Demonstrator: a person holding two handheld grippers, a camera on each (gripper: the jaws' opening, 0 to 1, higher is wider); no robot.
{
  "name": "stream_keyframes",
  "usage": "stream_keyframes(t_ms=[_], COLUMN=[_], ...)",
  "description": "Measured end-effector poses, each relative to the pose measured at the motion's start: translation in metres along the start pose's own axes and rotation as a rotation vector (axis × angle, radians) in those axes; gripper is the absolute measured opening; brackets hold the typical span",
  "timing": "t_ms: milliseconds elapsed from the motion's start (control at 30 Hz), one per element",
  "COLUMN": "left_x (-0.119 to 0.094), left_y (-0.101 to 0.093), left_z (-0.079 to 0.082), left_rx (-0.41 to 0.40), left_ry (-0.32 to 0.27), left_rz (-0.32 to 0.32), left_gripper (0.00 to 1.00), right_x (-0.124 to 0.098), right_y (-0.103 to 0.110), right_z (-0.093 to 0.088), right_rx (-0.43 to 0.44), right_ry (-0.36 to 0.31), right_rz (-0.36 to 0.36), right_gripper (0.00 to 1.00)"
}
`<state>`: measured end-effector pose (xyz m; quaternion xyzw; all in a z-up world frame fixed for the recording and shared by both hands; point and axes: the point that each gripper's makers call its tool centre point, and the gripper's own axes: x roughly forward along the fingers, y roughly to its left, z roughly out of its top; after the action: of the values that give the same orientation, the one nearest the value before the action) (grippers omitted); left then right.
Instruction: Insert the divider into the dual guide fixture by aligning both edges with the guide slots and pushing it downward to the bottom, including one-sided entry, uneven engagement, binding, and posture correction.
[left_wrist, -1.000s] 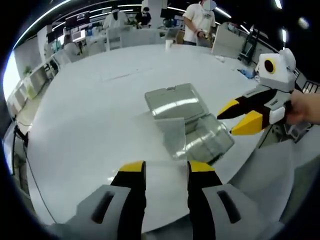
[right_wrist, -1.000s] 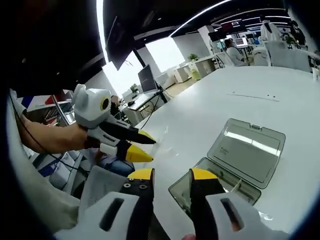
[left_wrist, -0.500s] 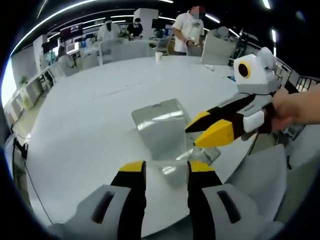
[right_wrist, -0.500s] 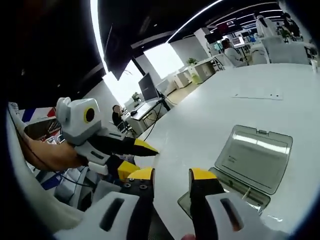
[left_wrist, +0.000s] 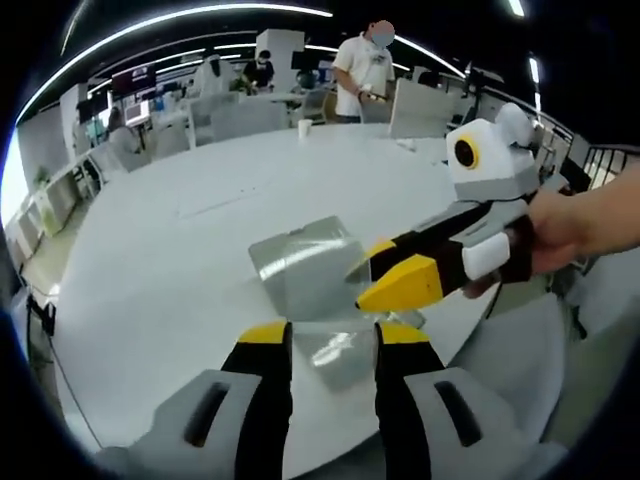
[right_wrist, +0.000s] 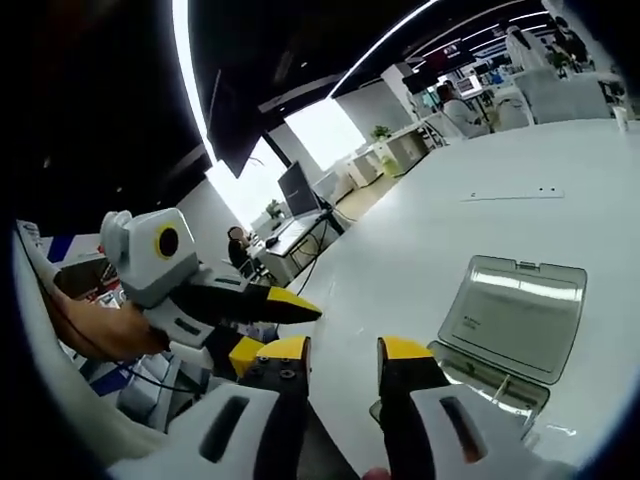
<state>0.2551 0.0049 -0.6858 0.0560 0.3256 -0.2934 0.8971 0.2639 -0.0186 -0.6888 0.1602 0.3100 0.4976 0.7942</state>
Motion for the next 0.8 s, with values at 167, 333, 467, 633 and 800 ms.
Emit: stream_keyframes(t_ms=[167, 333, 467, 633, 800], left_x=[0.002, 0.004, 0.006, 0.006, 0.007], left_y=[-0.002, -0.004, -0.005, -0.007, -0.006], left_z=[0.002, 0.002, 0.002, 0.002, 0.0], left_rx=[0.021, 0.035, 0.05, 0.077, 0.1], left_ry=[0.0, 0.004, 0.007, 0.011, 0.016], left_rz=[0.001, -0.001, -0.002, 0.002, 0.008], left_gripper=[0.29, 0.29, 0.29, 0.29, 0.29], right_x=[-0.004, -0.008, -0.01, -0.009, -0.009], right_y=[0.001, 0.001, 0.001, 0.003, 0.005], right_z=[0.002, 0.007, 0.011, 0.012, 0.013], right_rx=[0.017, 0.052, 0.079, 0.119, 0.131], right_ry=[-0.008, -0.027, -0.039, -0.034, -0.033], right_rz=[0.006, 0.013, 0.017, 0.028, 0.033], right_gripper=[0.19, 0.14, 0.13, 0.07, 0.05])
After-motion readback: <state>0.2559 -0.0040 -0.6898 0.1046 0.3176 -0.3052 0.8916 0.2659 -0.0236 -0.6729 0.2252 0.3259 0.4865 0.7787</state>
